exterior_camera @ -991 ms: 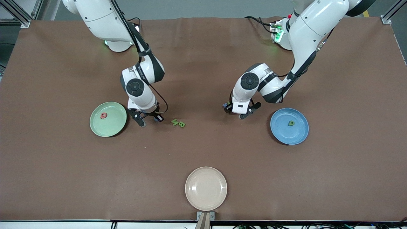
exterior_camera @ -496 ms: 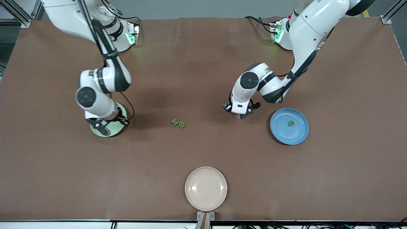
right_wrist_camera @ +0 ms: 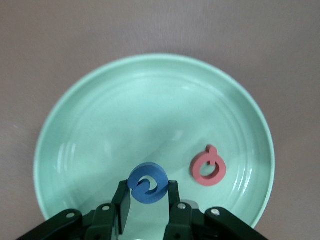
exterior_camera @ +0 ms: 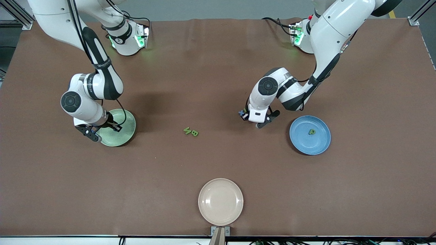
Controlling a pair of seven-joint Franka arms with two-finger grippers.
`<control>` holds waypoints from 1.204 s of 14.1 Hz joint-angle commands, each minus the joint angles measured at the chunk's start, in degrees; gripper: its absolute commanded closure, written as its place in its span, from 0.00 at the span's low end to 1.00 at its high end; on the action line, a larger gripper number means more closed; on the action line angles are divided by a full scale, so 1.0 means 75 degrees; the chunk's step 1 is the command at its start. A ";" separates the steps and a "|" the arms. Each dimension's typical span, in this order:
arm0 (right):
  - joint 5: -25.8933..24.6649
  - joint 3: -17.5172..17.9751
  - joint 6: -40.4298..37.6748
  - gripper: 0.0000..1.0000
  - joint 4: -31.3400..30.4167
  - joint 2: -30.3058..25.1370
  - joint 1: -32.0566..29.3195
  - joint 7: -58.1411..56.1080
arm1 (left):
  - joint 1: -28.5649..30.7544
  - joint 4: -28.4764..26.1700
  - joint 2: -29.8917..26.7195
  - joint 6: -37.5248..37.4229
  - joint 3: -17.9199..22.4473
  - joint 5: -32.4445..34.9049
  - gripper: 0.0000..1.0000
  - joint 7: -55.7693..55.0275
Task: Sort upper and lower case letters into plates
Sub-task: 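Put the blue E on the blue plate, blue c on the green plate, then grasp the green N with the right gripper while the left gripper reaches the n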
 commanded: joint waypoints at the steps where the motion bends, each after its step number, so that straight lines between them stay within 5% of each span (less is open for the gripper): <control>1: -0.0031 0.0051 0.0094 0.96 -0.0123 0.0070 -0.0015 -0.0030 | 0.0194 0.0185 -0.0666 -0.0911 -0.0015 0.0131 0.94 0.0132; 4: -0.0031 0.0051 0.0024 0.63 -0.0100 0.0070 -0.0073 -0.0158 | 0.0720 0.0386 -0.0959 -0.1665 -0.0039 0.0107 0.94 0.1442; 5: -0.0031 0.0051 -0.0011 0.45 -0.0088 0.0047 -0.0096 -0.0484 | 0.1036 0.0339 -0.1041 -0.1666 -0.0039 0.0107 0.94 0.1969; 6: 0.0027 0.0051 -0.0290 0.06 -0.0007 0.0047 -0.0178 -0.0661 | 0.1341 0.0316 -0.1123 -0.1666 -0.0062 0.0107 0.94 0.2473; 7: 0.0039 0.0051 -0.0606 0.00 0.0157 0.0012 -0.0306 -0.0709 | 0.1680 0.0280 -0.1182 -0.1666 -0.0120 0.0119 0.94 0.3046; 12: 0.0062 0.0168 -0.2809 0.00 0.1690 -0.0152 -0.0005 0.0142 | 0.2761 0.0058 -0.1160 -0.1549 -0.0144 0.0364 0.94 0.5031; 17: 0.0670 0.0180 -0.2871 0.00 0.2839 0.0442 0.1552 0.2743 | 0.3195 -0.0469 -0.0867 -0.0835 -0.0133 0.1020 0.93 0.5044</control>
